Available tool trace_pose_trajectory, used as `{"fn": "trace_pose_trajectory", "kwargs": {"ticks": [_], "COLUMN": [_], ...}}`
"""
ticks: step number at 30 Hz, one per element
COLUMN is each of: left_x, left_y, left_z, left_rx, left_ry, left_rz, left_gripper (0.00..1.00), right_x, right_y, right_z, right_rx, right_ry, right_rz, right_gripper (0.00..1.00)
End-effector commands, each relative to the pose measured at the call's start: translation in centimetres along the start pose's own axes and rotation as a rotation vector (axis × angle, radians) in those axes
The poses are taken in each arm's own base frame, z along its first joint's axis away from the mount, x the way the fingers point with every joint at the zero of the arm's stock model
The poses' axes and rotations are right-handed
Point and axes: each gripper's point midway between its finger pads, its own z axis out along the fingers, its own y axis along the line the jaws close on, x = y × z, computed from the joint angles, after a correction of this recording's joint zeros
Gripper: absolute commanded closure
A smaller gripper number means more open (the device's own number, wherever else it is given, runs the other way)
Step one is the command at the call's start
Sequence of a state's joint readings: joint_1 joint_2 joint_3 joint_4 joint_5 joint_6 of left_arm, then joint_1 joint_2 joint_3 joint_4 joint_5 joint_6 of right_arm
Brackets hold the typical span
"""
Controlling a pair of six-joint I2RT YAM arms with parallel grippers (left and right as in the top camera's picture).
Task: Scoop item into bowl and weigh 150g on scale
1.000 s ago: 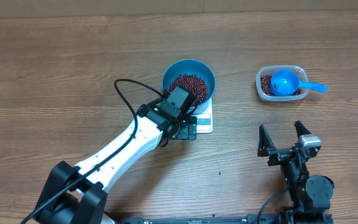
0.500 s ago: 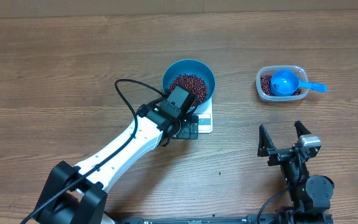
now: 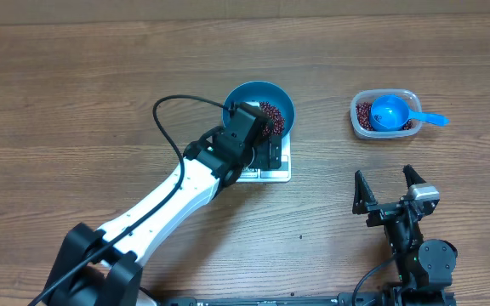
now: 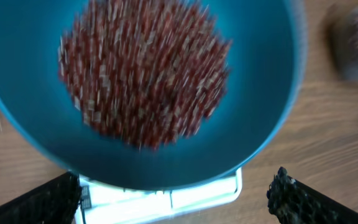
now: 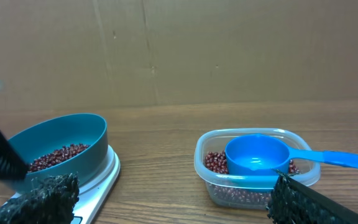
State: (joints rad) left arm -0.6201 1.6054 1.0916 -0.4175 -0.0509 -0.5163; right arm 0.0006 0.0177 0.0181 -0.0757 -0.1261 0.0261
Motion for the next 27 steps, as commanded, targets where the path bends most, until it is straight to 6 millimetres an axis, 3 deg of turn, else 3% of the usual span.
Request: {"fn": "trace_pose_trajectory", "kwargs": {"ticks": [1,5,9,14,20,27], "left_x": [-2.5,-3.4,-3.3,-2.3,-0.9,1.6], "left_y": [-0.3,0.0,2.0,5.3,8.7,11.2], "left_z": [-3.2,-6.1,-7.3,-7.5,-7.0,-7.8], "left_rx": [0.017,0.015,0.0,0.011,0.078,0.107], "left_ry": [-0.128,-0.193,-0.225,-0.276,-0.463,-0.668], "left_rz": [0.146,0.231,0.181,0.052,-0.005,-0.021], "left_gripper": [0.0,0.0,0.01,0.0,0.0,0.01], "right_x": [0.3,0.3,0.3,0.3,0.3,0.3], "right_y": [-0.1,-0.1,-0.1,-0.1,-0.1,-0.1], "right_z": [0.0,0.0,0.0,0.0,0.0,0.0], "right_rx": [0.003,0.003,0.003,0.003,0.003,0.003], "right_ry": [0.004,0.004,0.004,0.004,0.004,0.004], "right_rz": [-0.001,-0.001,-0.001,-0.001,-0.001,-0.001], "right_gripper": [0.0,0.0,0.0,0.0,0.0,0.0]}}
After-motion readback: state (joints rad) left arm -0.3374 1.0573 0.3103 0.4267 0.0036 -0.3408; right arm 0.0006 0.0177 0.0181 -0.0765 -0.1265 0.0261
